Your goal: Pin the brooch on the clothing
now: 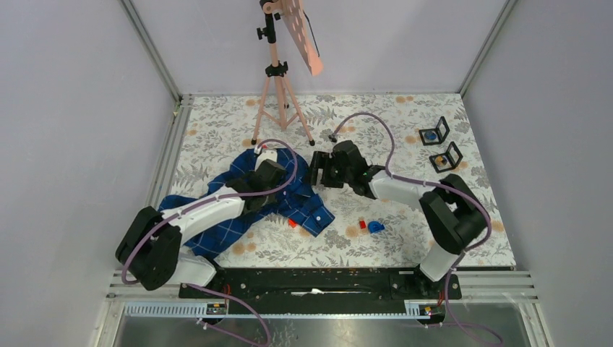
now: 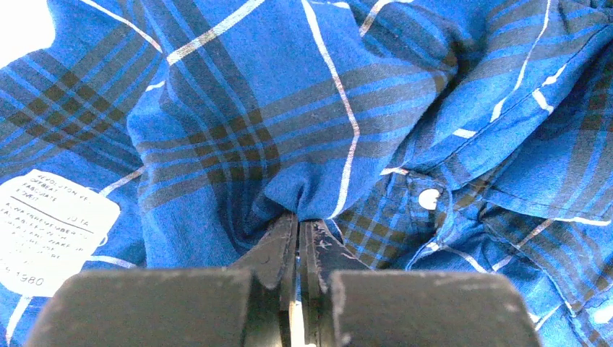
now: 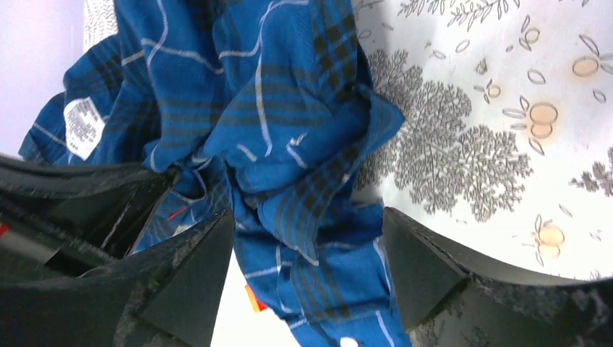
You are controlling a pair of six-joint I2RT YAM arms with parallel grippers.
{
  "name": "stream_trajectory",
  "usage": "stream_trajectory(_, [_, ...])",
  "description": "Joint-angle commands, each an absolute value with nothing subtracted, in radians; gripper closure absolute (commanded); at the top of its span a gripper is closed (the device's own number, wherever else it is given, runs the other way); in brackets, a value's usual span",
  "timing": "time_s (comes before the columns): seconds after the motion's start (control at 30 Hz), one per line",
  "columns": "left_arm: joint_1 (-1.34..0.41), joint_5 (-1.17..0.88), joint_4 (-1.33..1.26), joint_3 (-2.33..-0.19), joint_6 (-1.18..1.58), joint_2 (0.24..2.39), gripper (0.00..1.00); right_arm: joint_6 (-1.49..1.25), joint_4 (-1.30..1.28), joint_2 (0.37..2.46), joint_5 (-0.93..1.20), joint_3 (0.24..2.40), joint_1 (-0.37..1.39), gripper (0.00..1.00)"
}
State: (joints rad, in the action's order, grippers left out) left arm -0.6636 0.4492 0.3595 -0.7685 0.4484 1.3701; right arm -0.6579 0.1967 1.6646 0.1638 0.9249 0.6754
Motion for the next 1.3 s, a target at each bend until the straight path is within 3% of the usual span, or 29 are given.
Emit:
stream_trajectory(0.0, [-0.639, 0.428, 0.305, -0.751, 0.438, 1.3, 1.0, -0.667, 0.224, 1.746, 0.131, 1.028, 0.685, 0.2])
stream_trajectory(0.1, [-0.62, 0.419, 0.304, -0.747, 0.434, 1.263, 1.0, -0.667, 0.214, 1.788, 0.141, 1.072, 0.685, 0.3])
stream_trajectory(0.33, [-0.585, 0.392, 0.317, -0.772, 0.419, 1.167, 1.0, -0.647, 0.181, 1.804, 0.193, 1.165, 0.685, 0.7])
stream_trajectory(0.47, [-0.569, 0.372, 0.343, -0.806, 0.412, 1.096, 1.0, -0.626, 0.141, 1.732, 0.197, 1.165, 0.686, 0.99])
stream_trajectory(0.5, [-0.567, 0.355, 0.349, -0.817, 0.408, 1.073, 1.0, -0.619, 0.127, 1.701, 0.189, 1.159, 0.685, 1.0])
stream_trajectory(0.9, [-0.563, -0.146, 0.435, -1.0, 0.278, 0.91, 1.0, -0.518, -0.245, 1.187, -0.027, 1.112, 0.725, 1.0])
stream_trajectory(1.07, [-0.55, -0.087, 0.444, -0.997, 0.309, 0.981, 1.0, -0.52, -0.291, 1.213, -0.032, 1.141, 0.739, 1.0])
stream_trajectory(1.23, [-0.521, 0.097, 0.429, -0.975, 0.362, 1.141, 1.0, -0.491, -0.336, 1.306, -0.035, 1.213, 0.741, 0.65])
stream_trajectory(1.27, [-0.519, 0.124, 0.43, -0.974, 0.367, 1.185, 0.93, -0.484, -0.337, 1.299, -0.04, 1.209, 0.741, 0.57])
